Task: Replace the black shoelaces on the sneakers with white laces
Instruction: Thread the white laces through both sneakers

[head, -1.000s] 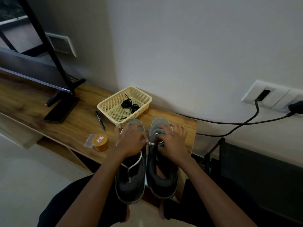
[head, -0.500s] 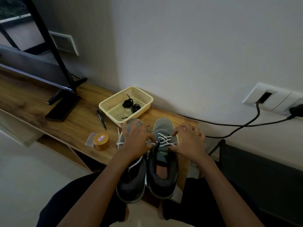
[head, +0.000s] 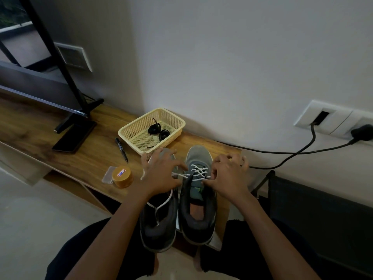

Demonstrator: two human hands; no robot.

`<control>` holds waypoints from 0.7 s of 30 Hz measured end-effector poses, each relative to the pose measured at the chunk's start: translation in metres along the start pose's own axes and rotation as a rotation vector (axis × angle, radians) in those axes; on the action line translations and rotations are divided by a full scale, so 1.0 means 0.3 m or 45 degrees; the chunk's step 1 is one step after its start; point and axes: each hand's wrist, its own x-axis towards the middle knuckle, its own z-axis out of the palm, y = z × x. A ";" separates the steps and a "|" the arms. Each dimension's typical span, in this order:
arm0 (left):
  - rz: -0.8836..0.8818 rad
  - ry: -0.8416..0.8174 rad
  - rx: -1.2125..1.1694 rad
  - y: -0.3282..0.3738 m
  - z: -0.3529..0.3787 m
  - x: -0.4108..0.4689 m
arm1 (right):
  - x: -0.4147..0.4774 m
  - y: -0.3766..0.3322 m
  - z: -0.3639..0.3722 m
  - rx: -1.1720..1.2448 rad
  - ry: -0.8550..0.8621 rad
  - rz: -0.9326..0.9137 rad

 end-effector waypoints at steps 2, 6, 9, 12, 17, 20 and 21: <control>-0.013 0.007 0.039 0.032 0.003 -0.003 | -0.003 -0.005 -0.005 -0.028 0.000 -0.017; -0.036 0.045 0.113 0.036 -0.003 0.004 | -0.006 -0.006 -0.005 -0.029 -0.004 -0.020; -0.087 0.033 0.095 -0.018 -0.014 0.011 | -0.004 0.000 -0.002 -0.019 -0.002 -0.006; -0.082 0.021 -0.050 -0.037 -0.017 0.009 | -0.002 -0.002 0.000 -0.029 -0.028 -0.013; -0.007 -0.027 0.133 0.035 0.014 0.007 | -0.002 -0.013 0.007 -0.068 -0.020 -0.026; -0.016 0.031 0.119 0.028 0.009 0.010 | -0.003 -0.017 0.013 -0.079 -0.005 -0.008; -0.023 0.039 0.112 0.018 0.003 0.009 | -0.003 -0.016 0.013 -0.074 0.003 0.007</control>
